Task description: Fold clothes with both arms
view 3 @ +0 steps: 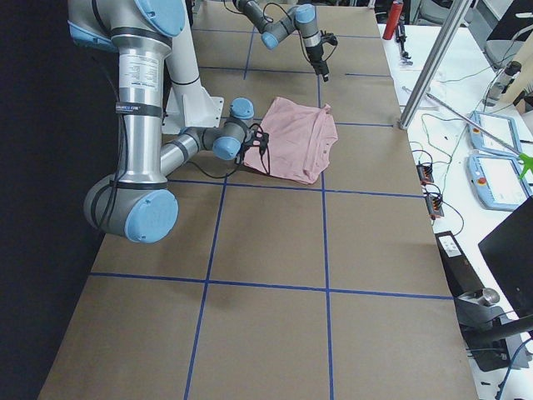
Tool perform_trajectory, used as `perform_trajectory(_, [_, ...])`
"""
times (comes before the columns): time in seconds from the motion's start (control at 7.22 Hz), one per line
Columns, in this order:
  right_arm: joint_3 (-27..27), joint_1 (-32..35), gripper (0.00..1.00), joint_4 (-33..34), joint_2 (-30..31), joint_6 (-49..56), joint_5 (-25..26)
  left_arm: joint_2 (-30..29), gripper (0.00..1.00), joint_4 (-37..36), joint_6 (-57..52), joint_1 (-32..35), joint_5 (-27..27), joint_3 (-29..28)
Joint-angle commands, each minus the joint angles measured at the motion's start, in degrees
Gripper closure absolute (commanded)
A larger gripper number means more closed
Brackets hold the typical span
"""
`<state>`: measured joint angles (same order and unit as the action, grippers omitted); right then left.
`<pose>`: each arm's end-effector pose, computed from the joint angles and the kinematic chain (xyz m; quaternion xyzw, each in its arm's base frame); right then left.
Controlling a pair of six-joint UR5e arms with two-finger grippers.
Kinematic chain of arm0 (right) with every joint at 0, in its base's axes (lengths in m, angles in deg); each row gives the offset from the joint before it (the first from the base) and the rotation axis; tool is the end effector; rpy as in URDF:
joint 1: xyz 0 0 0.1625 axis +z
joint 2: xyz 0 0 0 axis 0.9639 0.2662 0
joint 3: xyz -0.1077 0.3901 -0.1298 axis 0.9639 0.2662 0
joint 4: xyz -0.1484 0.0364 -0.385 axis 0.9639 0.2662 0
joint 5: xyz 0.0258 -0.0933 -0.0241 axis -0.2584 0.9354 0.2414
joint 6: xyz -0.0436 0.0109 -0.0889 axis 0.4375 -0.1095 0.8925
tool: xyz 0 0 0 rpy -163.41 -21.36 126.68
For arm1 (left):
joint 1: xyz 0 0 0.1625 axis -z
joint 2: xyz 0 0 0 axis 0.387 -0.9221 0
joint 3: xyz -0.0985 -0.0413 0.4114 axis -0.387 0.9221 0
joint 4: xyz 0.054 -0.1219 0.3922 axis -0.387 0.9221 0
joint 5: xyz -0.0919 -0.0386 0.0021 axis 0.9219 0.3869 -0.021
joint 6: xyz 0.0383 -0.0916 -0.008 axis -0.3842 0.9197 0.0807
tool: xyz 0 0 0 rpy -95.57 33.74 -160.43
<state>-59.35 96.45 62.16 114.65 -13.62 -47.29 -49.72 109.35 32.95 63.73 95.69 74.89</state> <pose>-0.3760 -0.2507 0.4120 -0.0811 -0.4377 0.0231 0.8951 0.4555 -0.5484 0.2592 0.0952 0.4582 -0.2542 0.8464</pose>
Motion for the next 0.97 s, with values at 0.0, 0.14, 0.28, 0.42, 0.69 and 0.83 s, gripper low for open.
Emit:
perform_trajectory(0.0, [-6.04,-13.04,1.00,-0.04,5.79,-7.66,0.00,0.27,0.00,-0.03,0.00,-0.09,-0.12,0.68])
perform_trajectory(0.14, [-6.14,-16.14,0.55,-0.21,5.79,-10.94,0.27,0.36,0.00,-0.12,0.00,-0.78,-0.47,1.47])
perform_trajectory(0.28, [-7.19,-16.70,0.01,-0.47,5.18,-14.63,1.57,0.36,0.00,-0.21,0.00,-1.40,-0.73,2.00])
perform_trajectory(0.42, [-8.33,-13.92,0.00,-0.65,3.96,-15.97,3.76,0.97,0.00,-2.03,0.26,-3.32,-0.48,4.44])
perform_trajectory(0.69, [-7.99,-2.61,0.00,-0.65,-0.34,-15.28,4.75,1.33,0.00,-10.97,9.97,-10.16,-0.47,11.64])
perform_trajectory(0.83, [-7.73,1.62,0.00,-0.65,-2.80,-15.19,4.75,1.33,0.00,-14.24,15.94,-13.59,-0.56,13.32])
